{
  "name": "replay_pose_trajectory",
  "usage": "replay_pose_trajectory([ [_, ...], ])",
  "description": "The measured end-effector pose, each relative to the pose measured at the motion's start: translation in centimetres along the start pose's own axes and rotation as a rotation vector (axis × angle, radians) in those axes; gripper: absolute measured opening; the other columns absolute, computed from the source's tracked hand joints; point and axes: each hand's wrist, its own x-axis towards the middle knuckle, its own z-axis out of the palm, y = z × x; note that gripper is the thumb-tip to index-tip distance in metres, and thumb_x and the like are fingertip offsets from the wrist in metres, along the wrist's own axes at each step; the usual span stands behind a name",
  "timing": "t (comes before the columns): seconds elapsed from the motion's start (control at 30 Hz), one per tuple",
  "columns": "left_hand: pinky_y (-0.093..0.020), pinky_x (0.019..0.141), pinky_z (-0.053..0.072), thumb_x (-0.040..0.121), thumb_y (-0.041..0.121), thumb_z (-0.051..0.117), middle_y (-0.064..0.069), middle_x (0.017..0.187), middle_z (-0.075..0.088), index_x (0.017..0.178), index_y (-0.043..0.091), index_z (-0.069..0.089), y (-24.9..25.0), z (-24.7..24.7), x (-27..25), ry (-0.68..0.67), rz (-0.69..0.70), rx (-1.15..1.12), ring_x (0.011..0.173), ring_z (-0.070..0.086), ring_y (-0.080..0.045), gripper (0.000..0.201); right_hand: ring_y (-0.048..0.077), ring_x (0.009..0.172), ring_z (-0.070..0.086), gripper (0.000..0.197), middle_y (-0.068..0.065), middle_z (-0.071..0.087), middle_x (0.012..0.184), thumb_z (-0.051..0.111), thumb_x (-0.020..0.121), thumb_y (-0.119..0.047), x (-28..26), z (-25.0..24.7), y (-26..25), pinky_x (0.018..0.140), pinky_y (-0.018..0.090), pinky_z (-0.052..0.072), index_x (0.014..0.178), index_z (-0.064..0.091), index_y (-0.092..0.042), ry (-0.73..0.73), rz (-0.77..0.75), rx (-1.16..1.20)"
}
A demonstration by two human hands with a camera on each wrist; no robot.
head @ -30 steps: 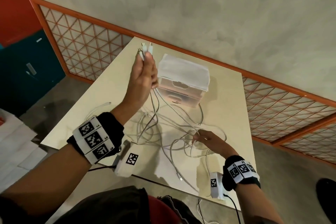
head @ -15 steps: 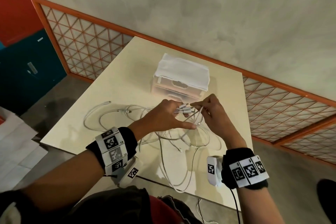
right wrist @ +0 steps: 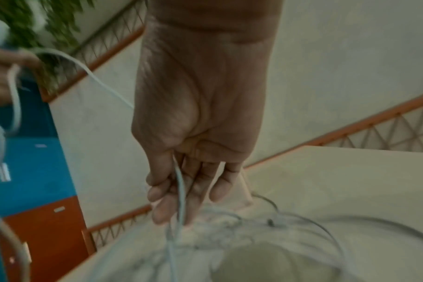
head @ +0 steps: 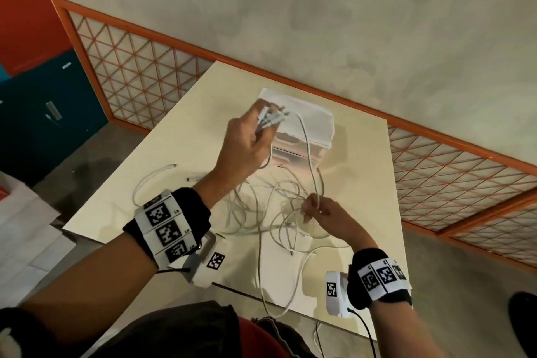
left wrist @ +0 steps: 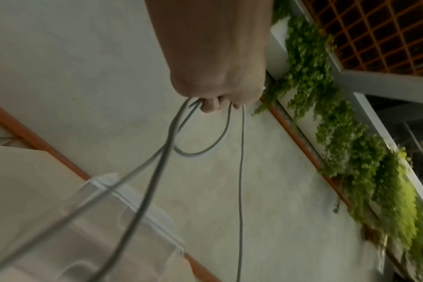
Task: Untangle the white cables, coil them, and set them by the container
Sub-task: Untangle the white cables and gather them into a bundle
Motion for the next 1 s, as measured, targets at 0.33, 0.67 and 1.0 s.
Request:
replay_pose_trajectory([
  [0.33, -0.037, 0.061, 0.048, 0.091, 0.025, 0.057, -0.015, 0.075, 0.067, 0.106, 0.007, 0.060, -4.0, -0.3, -1.2, -0.089, -0.106, 0.410, 0.068, 0.062, -0.031, 0.023, 0.014, 0.072, 0.065, 0.019, -0.002, 0.066, 0.069, 0.039, 0.100, -0.006, 0.2, -0.3, 0.9, 0.070, 0.028, 0.047, 0.092, 0.054, -0.015, 0.330, -0.030, 0.092],
  [0.67, -0.041, 0.077, 0.046, 0.091, 0.028, 0.057, -0.024, 0.104, 0.064, 0.108, 0.006, 0.056, -8.4, -1.2, -3.3, -0.292, -0.418, 0.780, 0.098, 0.058, -0.044, 0.028, 0.017, 0.050, 0.034, 0.025, -0.011, 0.047, 0.059, 0.038, 0.101, -0.025, -0.9, -6.5, -8.3, 0.049, 0.038, 0.034, 0.104, 0.061, -0.016, 0.892, -0.350, 0.084],
  [1.0, -0.015, 0.068, 0.045, 0.078, 0.034, 0.072, 0.008, 0.092, 0.068, 0.124, 0.030, 0.054, -3.6, -0.8, -2.0, -0.332, -0.277, 0.071, 0.066, 0.060, -0.005, 0.050, -0.011, 0.094, 0.062, 0.018, -0.005, 0.072, 0.104, 0.061, 0.090, -0.016, -0.3, -3.6, -7.9, 0.082, 0.006, 0.043, 0.102, 0.071, -0.026, 0.259, -0.285, 0.009],
])
